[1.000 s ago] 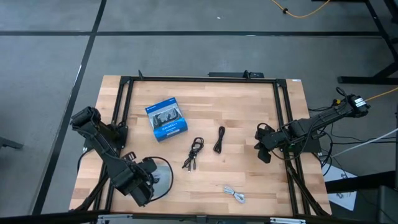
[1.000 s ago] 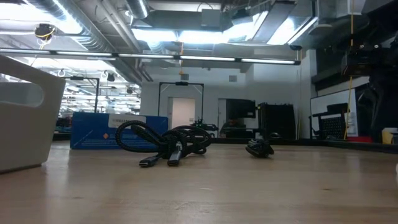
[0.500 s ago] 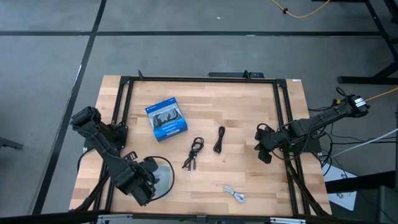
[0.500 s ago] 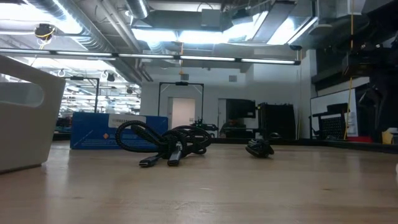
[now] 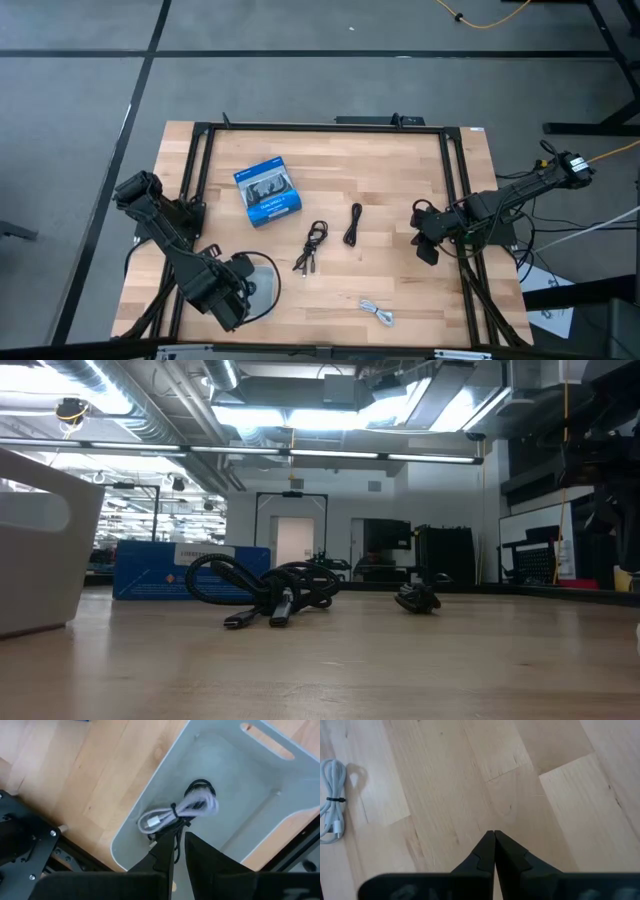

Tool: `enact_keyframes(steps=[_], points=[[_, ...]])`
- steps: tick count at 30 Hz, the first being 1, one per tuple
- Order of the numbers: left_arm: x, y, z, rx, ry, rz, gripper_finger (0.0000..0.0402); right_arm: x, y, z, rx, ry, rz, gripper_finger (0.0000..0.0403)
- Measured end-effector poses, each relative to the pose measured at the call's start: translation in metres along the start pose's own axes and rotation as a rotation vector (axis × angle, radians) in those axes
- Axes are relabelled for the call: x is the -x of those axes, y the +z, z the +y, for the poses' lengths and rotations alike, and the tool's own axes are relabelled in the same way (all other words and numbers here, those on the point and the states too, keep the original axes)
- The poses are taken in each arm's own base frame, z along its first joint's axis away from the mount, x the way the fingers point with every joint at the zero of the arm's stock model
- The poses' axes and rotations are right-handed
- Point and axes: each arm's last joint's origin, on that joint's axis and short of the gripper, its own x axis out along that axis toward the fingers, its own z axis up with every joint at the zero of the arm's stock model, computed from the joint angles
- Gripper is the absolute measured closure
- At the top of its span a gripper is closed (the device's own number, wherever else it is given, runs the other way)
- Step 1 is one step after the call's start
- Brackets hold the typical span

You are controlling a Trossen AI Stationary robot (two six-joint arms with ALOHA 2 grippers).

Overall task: Pick and place USB-C Cables
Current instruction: Put the right black usb cable into the white bin

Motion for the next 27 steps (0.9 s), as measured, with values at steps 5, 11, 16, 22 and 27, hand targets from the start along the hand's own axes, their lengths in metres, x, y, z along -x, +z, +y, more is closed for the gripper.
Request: enact_keyframes(steps=[5,11,16,22,27], points=[[0.0,0.0,0.0,0.0,0.0,0.0,0.0362,0.0,0.0,0.0,0.0,0.013,0.014,0.0389],[0.0,0.0,0.0,0.0,-0.001,0.0,0.0362,0.0,0.0,0.0,-0.001,0.014,0.015,0.0389],[0.0,0.001,0.0,-0.035,0.003,-0.036,0.0362,0.0,0.0,0.0,-0.002,0.013,0.014,0.0389],[0.0,0.01,-0.006,-0.031,-0.04,-0.215,0.0362,0.0,0.0,0.0,-0.003,0.013,0.013,0.0389],[0.0,0.028,-0.009,-0.077,-0.044,-0.397,0.0362,0.0,0.0,0.0,-0.002,0.013,0.013,0.0389]])
